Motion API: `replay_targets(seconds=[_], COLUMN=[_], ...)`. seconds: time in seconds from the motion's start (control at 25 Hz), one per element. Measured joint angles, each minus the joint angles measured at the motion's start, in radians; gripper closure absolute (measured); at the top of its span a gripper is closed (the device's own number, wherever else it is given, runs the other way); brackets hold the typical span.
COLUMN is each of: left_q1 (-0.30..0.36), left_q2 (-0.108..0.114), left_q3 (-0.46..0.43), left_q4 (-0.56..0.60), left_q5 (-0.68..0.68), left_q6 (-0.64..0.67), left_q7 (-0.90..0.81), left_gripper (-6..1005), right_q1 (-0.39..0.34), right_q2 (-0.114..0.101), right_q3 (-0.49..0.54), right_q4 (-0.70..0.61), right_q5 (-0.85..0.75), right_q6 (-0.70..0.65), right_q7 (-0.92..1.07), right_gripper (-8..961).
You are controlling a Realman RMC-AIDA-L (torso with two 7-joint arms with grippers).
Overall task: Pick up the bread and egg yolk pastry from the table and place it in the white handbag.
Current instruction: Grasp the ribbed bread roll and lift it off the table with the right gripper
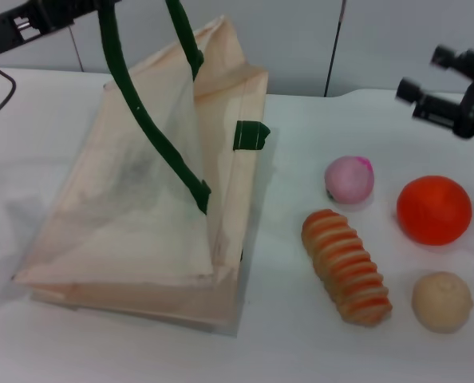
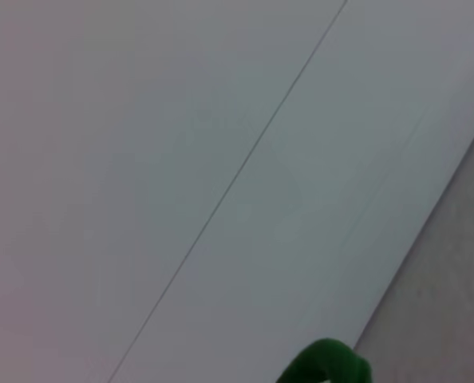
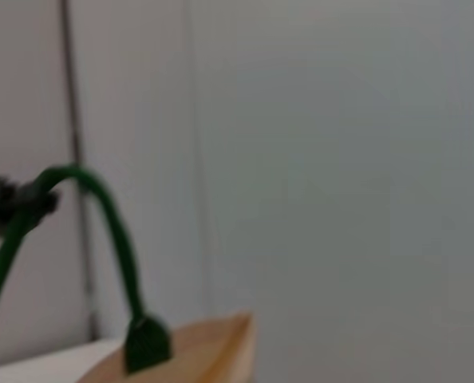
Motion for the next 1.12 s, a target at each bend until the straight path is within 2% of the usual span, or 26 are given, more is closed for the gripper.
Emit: replay_targets(seconds=[0.12,0.16,0.28,0.32,0.36,0.48,0.6,0.68,0.84,1.12], left_q1=[0.001,0.003,0.01,0.012,0.014,0.019,0.025,0.029,0.036,0.046], left_q2=[0.002,0.002,0.002,0.002,0.002,0.002,0.003,0.003,0.002,0.002], left_q3=[-0.012,-0.018,-0.025,-0.028,-0.032,-0.046,-0.056,-0.06,-0.061,-0.076], left_q4=[-0.007,-0.007,-0.007,-0.007,-0.007,-0.007,-0.007,-0.007,-0.007,-0.007], left_q5=[-0.018,-0.02,-0.021,-0.021,-0.022,-0.025,-0.033,-0.036,-0.036,-0.038], left_q6=[-0.016,-0.021,-0.028,-0.028,-0.028,-0.029,-0.029,-0.029,-0.03,-0.03], left_q7=[0.009,0.012,0.013,0.013,0.013,0.013,0.017,0.021,0.024,0.025], left_gripper=[879,879,879,879,879,879,879,879,879,879], right_q1=[0.0,-0.003,-0.014,-0.031,-0.031,-0.072,-0.142,-0.18,-0.206,-0.193], right_q2=[0.003,0.009,0.012,0.013,0.013,0.014,0.01,0.007,0.008,0.006], right_q3=[-0.018,-0.055,-0.102,-0.183,-0.183,-0.353,-0.579,-0.7,-0.852,-0.988], right_q4=[-0.089,-0.142,-0.184,-0.238,-0.238,-0.373,-0.572,-0.7,-0.844,-0.911], right_q5=[-0.12,-0.18,-0.205,-0.211,-0.211,-0.213,-0.23,-0.299,-0.453,-0.644], right_q6=[0.047,0.073,0.082,0.065,0.065,-0.007,-0.12,-0.175,-0.203,-0.213], right_q7=[0.119,0.188,0.242,0.313,0.313,0.453,0.629,0.751,0.94,1.136], right_gripper=[71,71,72,72,72,73,77,79,84,90])
